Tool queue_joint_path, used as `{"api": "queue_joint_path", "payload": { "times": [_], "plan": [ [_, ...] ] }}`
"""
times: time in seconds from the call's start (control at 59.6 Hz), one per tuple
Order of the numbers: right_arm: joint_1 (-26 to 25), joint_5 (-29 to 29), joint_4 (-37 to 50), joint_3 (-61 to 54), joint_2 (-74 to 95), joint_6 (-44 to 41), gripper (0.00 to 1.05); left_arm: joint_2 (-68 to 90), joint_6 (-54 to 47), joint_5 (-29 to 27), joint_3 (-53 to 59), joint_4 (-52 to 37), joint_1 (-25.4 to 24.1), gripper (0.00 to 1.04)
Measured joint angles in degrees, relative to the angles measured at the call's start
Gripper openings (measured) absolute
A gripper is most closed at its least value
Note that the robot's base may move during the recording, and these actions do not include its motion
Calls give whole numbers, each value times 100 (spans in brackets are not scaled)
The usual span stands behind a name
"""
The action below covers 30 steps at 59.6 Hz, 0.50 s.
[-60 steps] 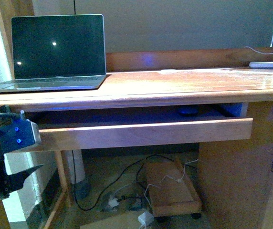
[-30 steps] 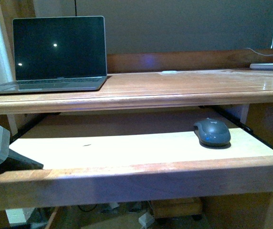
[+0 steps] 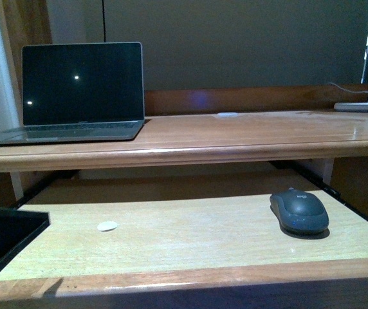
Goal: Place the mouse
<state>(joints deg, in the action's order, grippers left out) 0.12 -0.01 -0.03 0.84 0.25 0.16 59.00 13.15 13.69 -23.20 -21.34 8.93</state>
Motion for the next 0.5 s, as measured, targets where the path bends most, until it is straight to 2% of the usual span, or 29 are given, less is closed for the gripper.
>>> {"api": "queue_joint_path", "payload": {
  "times": [0.151,0.252,0.285,0.352,0.419,0.503],
  "plan": [
    [0,0,0,0,0,0,97,-1344,103,-802,542,905,251,97],
    [0,-2,0,0,0,0,97,-2715,293,-1342,848,1982,577,97],
    [0,-2,0,0,0,0,97,-3073,155,-1797,988,1945,767,94],
    [0,0,0,0,0,0,97,-4033,-393,-3036,1344,1862,1272,82],
    [0,2,0,0,0,0,97,-4684,-750,-3394,1491,1939,1307,71],
    [0,-7,0,0,0,0,97,-4962,-999,-3473,1521,1952,1209,57]
  ]
}}
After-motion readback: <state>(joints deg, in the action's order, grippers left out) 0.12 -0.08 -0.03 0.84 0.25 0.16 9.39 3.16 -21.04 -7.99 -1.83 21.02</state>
